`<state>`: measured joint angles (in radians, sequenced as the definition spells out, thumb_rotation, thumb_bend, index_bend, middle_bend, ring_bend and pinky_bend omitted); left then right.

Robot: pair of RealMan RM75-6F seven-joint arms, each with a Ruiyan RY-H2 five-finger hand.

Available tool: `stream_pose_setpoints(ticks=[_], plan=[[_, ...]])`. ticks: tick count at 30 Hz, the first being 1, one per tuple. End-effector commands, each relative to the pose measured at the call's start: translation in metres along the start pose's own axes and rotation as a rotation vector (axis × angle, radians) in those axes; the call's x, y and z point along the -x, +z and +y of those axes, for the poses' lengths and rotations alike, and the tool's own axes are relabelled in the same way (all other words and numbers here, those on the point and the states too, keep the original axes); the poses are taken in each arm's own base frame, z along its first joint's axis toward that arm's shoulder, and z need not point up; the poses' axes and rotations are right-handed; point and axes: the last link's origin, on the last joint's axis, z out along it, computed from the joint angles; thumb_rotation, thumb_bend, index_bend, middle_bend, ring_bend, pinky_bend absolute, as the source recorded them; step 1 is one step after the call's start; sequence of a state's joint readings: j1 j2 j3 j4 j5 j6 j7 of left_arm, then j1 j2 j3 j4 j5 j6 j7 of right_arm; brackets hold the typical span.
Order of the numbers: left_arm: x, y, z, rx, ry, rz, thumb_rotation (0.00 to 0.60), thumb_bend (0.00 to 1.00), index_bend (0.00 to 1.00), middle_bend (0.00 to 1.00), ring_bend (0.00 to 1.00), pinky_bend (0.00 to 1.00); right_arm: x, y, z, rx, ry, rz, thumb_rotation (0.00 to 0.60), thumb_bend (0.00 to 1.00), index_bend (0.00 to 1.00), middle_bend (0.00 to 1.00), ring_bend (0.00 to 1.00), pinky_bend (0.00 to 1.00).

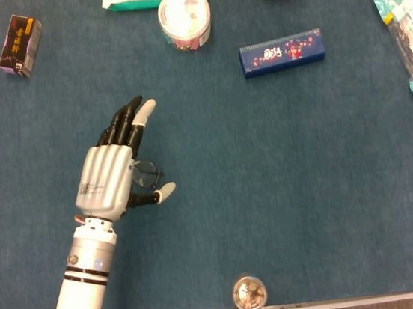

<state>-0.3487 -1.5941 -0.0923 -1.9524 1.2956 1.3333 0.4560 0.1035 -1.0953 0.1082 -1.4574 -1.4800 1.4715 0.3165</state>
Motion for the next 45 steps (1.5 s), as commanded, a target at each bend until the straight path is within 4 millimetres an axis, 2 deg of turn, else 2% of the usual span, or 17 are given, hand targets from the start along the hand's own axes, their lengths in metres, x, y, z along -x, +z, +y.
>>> stream_pose_setpoints(ticks=[1,27,34,45], plan=[[0.001,0.002,0.001,0.003,0.002,-0.002,0.6,0.03,0.0,0.0,0.05,0.18,0.0,0.0,0.001,0.002,0.0,-0.001,0.6,0.22,0.43,0.39,0.34,0.58],[0.005,0.005,0.014,0.023,-0.018,0.006,0.6,0.03,0.0,0.0,0.05,0.18,0.005,0.001,-0.001,-0.006,0.022,-0.007,0.6,0.22,0.43,0.39,0.34,0.58],[0.011,0.009,0.019,0.031,-0.028,-0.009,0.6,0.03,0.0,0.0,0.05,0.18,0.005,-0.001,0.001,-0.001,0.032,-0.009,0.6,0.22,0.44,0.39,0.34,0.58],[0.017,0.016,0.014,0.018,-0.029,-0.024,0.6,0.03,0.0,0.0,0.05,0.18,0.006,-0.002,0.003,0.007,0.028,-0.011,0.6,0.22,0.44,0.39,0.34,0.58]])
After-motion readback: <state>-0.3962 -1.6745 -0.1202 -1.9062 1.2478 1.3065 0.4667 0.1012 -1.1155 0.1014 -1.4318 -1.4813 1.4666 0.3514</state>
